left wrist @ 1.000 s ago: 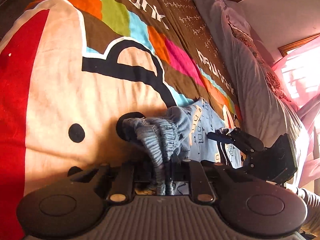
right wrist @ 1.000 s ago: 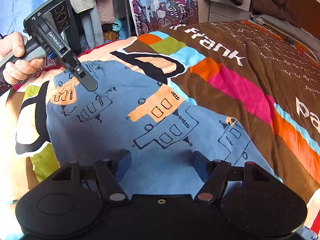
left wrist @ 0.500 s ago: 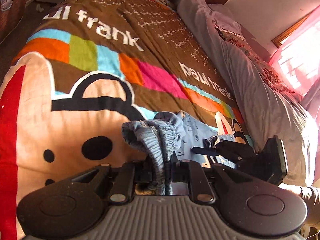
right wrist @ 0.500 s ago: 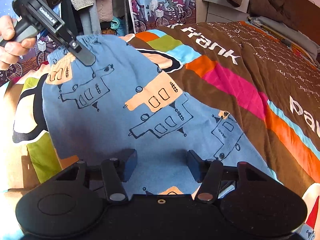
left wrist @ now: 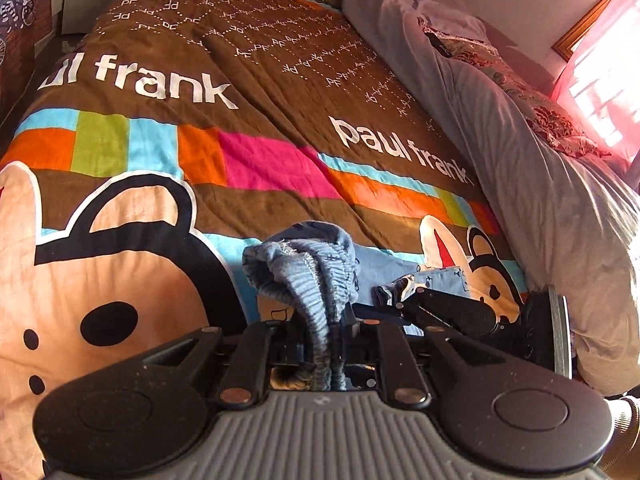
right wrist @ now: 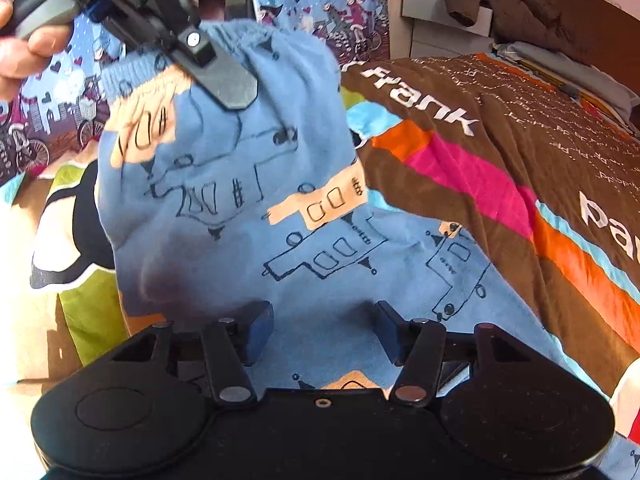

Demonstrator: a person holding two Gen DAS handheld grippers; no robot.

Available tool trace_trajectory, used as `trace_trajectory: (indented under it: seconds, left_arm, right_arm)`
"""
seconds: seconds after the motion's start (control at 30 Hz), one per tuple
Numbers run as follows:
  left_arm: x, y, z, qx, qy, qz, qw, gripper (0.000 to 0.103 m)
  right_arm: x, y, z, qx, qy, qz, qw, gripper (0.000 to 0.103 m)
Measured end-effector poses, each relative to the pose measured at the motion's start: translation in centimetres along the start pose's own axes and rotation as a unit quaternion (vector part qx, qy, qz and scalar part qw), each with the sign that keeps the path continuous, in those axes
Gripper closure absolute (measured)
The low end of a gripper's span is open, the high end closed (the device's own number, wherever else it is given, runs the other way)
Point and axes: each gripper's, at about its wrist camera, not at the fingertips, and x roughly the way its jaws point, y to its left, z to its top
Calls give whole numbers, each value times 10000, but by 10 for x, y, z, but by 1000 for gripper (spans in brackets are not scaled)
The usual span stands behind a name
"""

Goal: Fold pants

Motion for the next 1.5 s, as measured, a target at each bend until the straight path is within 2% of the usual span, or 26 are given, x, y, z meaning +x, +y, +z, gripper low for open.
trace_trajectory:
  seconds: [0.2, 0.3, 0.5, 0.6, 0.7, 0.93, 1.13, 1.33, 1.5]
  left_arm:
    - [8, -32, 4, 177, 106, 39, 9998, 87]
    - [7, -40, 4, 152, 108, 43, 9998, 87]
    - [10, -44, 3, 60, 108, -46, 9999, 87]
    - [15, -49, 3, 59, 120, -99, 9999, 87]
    - [23, -56, 2, 62, 146, -194, 9997, 87]
    - [54, -85, 1, 109, 215, -303, 9992, 87]
    - [84, -120, -2, 257, 331, -439, 9982, 87]
    - [118, -156, -8, 444, 570, -435, 9964, 87]
    - [153, -183, -17, 509, 832, -471, 9941, 87]
  right_arm:
    - [-8, -26, -3, 312, -71, 99, 9994, 42]
    - [5, -45, 8, 252, -190, 172, 9994, 41]
    - [41, -75, 28, 55, -144, 190, 9997, 39]
    - [43, -99, 27, 640, -263, 95, 9976, 36]
    - [26, -127, 18, 1394, -501, 16, 9890, 35]
    - [-60, -166, -25, 2026, -977, -422, 9735, 31]
    - [-119, -181, -74, 2412, -1022, -723, 9624, 31]
    - [-147, -184, -99, 2598, -942, -950, 9563, 31]
    - [-163, -196, -122, 2937, -918, -1133, 9447, 31]
